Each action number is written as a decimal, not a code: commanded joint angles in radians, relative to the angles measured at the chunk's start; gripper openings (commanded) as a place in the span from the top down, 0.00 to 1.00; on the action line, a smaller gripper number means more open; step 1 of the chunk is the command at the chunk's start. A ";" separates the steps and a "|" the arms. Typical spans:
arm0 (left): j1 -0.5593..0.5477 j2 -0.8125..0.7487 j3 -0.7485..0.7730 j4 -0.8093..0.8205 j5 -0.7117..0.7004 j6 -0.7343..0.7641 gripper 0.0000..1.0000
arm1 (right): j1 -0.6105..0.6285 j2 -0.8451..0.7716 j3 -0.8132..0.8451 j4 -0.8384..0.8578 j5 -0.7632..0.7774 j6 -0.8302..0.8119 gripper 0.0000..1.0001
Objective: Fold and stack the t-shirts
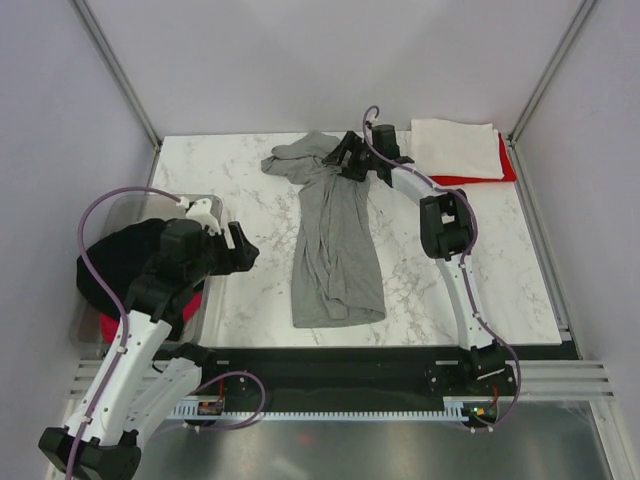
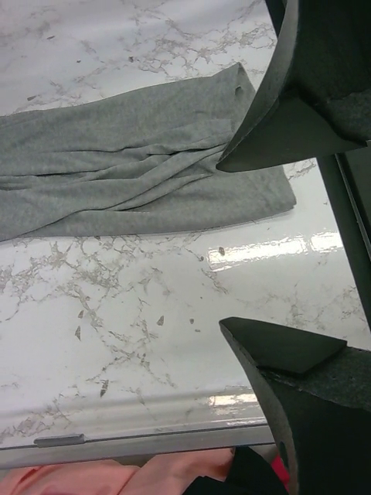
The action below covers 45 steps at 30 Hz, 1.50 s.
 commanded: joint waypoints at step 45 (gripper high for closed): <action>-0.475 0.249 -0.453 0.354 -0.041 -0.603 0.21 | 0.273 -1.525 -1.731 -0.191 0.459 0.139 0.17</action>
